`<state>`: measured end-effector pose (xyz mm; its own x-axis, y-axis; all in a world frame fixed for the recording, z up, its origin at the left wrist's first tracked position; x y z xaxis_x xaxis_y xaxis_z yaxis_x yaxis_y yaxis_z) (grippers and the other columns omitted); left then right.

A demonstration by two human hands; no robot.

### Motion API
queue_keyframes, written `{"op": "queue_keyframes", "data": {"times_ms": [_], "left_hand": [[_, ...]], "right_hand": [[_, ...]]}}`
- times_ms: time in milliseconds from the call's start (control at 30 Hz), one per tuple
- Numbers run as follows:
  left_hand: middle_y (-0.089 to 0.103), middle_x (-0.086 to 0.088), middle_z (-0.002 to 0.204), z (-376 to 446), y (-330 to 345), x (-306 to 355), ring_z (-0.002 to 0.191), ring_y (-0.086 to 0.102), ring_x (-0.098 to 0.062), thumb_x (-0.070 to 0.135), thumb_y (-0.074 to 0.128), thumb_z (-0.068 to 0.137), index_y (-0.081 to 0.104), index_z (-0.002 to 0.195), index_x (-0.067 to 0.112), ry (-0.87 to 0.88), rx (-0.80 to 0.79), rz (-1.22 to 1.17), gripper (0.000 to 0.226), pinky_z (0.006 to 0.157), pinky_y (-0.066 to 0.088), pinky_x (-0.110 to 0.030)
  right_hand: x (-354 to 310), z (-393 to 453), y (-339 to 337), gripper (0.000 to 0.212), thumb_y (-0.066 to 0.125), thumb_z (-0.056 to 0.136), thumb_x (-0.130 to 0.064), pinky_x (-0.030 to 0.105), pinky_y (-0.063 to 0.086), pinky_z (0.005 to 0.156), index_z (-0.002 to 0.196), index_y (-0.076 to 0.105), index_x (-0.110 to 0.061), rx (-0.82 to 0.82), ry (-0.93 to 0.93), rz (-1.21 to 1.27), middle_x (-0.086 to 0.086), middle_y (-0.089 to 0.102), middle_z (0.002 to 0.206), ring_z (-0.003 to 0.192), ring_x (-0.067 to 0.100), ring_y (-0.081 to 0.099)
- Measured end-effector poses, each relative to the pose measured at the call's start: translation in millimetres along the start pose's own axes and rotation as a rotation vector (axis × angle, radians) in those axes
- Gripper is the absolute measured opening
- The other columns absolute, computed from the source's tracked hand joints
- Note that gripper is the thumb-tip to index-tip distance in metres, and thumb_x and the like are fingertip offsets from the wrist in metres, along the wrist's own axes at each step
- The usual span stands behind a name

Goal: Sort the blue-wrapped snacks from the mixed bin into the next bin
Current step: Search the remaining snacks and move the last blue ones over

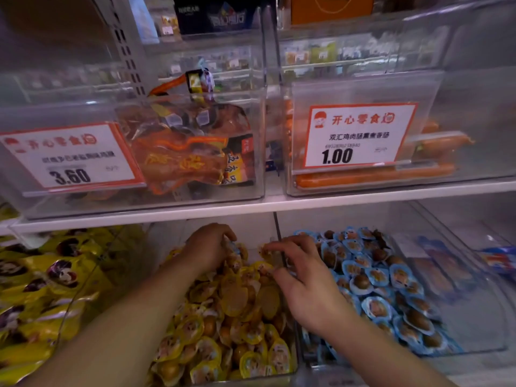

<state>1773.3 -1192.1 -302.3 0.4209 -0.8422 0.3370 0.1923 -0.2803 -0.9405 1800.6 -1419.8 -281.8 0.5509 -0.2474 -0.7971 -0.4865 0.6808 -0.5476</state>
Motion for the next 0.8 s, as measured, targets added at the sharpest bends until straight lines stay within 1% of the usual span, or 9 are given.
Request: {"op": "queue_keyframes", "data": {"times_ms": [100,200,300,367,467,533,633,733,800], "left_hand": [[0.055,-0.003,0.122,5.6,1.2,-14.9,0.114,0.057,-0.026,0.019,0.062,0.089,0.064,0.124,0.029,-0.002,-0.044,0.164,0.037,0.096,0.048,-0.037],[0.046,-0.001,0.123,6.4,12.7,-8.4,0.111,0.057,-0.027,0.021,0.054,0.092,0.056,0.134,0.031,0.055,-0.104,0.278,0.044,0.089,0.05,-0.04],[0.044,0.003,0.113,2.8,21.8,7.1,0.094,0.059,-0.024,0.026,0.049,0.095,0.061,0.12,0.034,0.228,-0.09,0.404,0.029,0.074,0.052,-0.04],[0.047,0.004,0.114,4.0,28.6,12.2,0.097,0.06,-0.022,0.032,0.047,0.097,0.06,0.115,0.037,0.263,-0.145,0.44,0.023,0.077,0.052,-0.041],[0.049,0.003,0.132,13.2,33.6,13.5,0.117,0.056,-0.024,0.05,0.048,0.096,0.054,0.129,0.042,0.14,-0.34,0.467,0.034,0.094,0.048,-0.04],[0.05,0.004,0.136,17.7,32.3,11.7,0.12,0.054,-0.024,0.07,0.051,0.085,0.052,0.134,0.04,0.066,-0.439,0.444,0.057,0.092,0.046,-0.036],[0.051,-0.003,0.127,17.5,24.6,0.7,0.109,0.058,-0.026,0.085,0.054,0.07,0.059,0.123,0.029,0.012,-0.466,0.566,0.077,0.084,0.048,-0.035],[0.054,-0.003,0.119,15.3,19.9,-8.5,0.104,0.059,-0.025,0.086,0.051,0.069,0.061,0.111,0.029,-0.01,-0.433,0.644,0.072,0.083,0.05,-0.039],[0.051,-0.001,0.125,13.0,24.7,-8.3,0.111,0.056,-0.025,0.078,0.052,0.077,0.057,0.116,0.032,0.024,-0.447,0.572,0.06,0.083,0.047,-0.039]], "right_hand": [[1.7,-0.4,0.1,0.033,0.058,0.095,-0.025,0.019,0.04,0.104,0.127,0.06,-0.032,0.0,-0.013,0.007,-0.014,0.038,0.124,0.114,0.003,0.05],[2.4,0.0,-0.2,0.032,0.058,0.095,-0.027,0.02,0.04,0.104,0.127,0.06,-0.034,-0.002,-0.019,0.003,-0.016,0.039,0.124,0.115,0.003,0.05],[2.5,0.5,0.0,0.033,0.058,0.095,-0.027,0.023,0.041,0.105,0.128,0.06,-0.033,0.002,-0.017,-0.001,-0.015,0.038,0.124,0.116,0.004,0.05],[2.1,0.5,0.3,0.033,0.058,0.095,-0.027,0.024,0.042,0.105,0.128,0.061,-0.032,0.001,-0.015,0.001,-0.015,0.038,0.124,0.117,0.005,0.05],[2.5,0.8,0.3,0.032,0.058,0.096,-0.028,0.023,0.042,0.105,0.128,0.061,-0.032,0.0,-0.004,0.0,-0.015,0.039,0.125,0.117,0.004,0.049],[2.8,0.9,0.3,0.033,0.057,0.095,-0.027,0.022,0.041,0.105,0.128,0.061,-0.033,-0.006,0.001,-0.003,-0.015,0.039,0.126,0.118,0.004,0.049],[2.2,0.3,-1.0,0.036,0.055,0.094,-0.026,0.024,0.041,0.106,0.129,0.06,-0.033,-0.018,-0.004,0.001,-0.016,0.038,0.127,0.119,0.004,0.048],[1.4,-0.9,-1.3,0.036,0.054,0.093,-0.028,0.024,0.042,0.106,0.127,0.059,-0.038,-0.03,-0.014,0.02,-0.02,0.036,0.125,0.118,-0.001,0.046],[2.3,-0.9,-1.2,0.036,0.054,0.093,-0.027,0.026,0.043,0.106,0.126,0.06,-0.039,-0.026,-0.014,0.032,-0.02,0.037,0.126,0.119,-0.001,0.047]]}}
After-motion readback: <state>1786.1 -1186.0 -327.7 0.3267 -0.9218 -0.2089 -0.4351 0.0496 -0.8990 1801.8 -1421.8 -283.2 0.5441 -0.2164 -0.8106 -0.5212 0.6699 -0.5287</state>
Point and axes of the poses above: each hand's wrist, its own z-axis towards the middle knuckle, its own y-axis out of the palm, x = y × z, the point moved 6 cm from there along z, towards the middle knuckle
